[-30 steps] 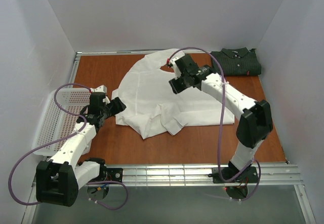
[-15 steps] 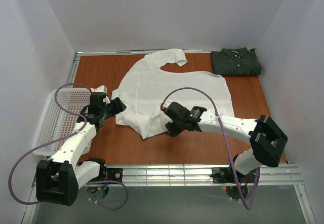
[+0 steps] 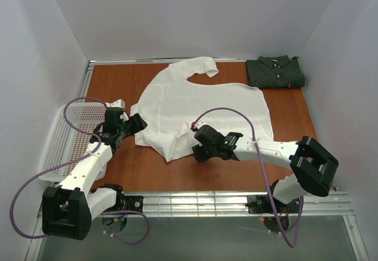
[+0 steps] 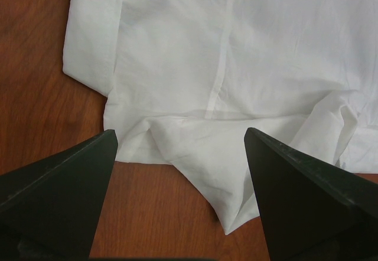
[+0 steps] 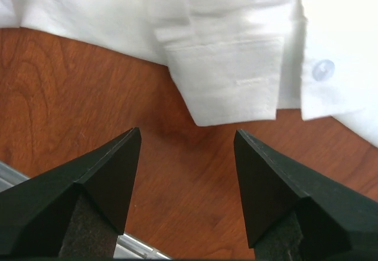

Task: Fold and stack the long sleeve shirts
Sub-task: Fold the shirt

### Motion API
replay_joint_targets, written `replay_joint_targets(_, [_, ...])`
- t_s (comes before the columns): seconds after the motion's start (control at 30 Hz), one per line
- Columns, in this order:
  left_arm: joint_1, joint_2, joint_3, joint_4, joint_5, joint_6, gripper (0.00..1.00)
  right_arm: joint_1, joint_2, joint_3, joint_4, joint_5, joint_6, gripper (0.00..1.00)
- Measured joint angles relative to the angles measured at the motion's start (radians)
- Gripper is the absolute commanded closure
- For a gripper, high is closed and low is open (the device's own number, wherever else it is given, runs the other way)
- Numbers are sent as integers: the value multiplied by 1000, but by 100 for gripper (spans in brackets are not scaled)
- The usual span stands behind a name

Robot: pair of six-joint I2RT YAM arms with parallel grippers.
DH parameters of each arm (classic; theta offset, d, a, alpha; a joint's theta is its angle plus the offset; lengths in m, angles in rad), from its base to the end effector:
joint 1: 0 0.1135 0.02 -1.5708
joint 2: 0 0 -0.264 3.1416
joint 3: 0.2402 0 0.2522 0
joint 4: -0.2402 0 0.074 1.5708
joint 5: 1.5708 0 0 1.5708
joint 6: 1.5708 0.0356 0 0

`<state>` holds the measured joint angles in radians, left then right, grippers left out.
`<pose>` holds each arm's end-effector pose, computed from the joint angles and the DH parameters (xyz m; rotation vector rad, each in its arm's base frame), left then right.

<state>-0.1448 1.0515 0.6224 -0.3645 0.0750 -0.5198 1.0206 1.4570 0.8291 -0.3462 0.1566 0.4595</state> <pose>0.2109 -0.0334 0.2173 -0.4110 2.3642 -0.4056 0.1537 0.2399 0.1901 -0.6525 2.4888 0.3844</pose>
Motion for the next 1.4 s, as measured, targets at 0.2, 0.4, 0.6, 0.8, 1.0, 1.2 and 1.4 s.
replay_joint_targets(0.2, [0,0,0,0,-1,0,17,55,81,72,-2,60,-117,45])
replay_joint_targets(0.4, [0,0,0,0,-2,0,17,84,179,122,-14,139,-181,47])
replay_joint_targets(0.6, [0,0,0,0,-5,0,17,120,248,157,-45,221,-193,57])
replay_joint_targets(0.8, [0,0,0,0,-5,0,17,158,277,175,-59,295,-194,78])
replay_joint_targets(1.0, [0,0,0,0,-5,0,17,158,289,178,-121,388,-204,99])
replay_joint_targets(1.2, [0,-1,0,0,-5,0,17,150,289,259,-218,488,-296,99])
replay_joint_targets(1.4, [0,-2,0,0,-7,0,18,60,286,456,-240,563,-483,99])
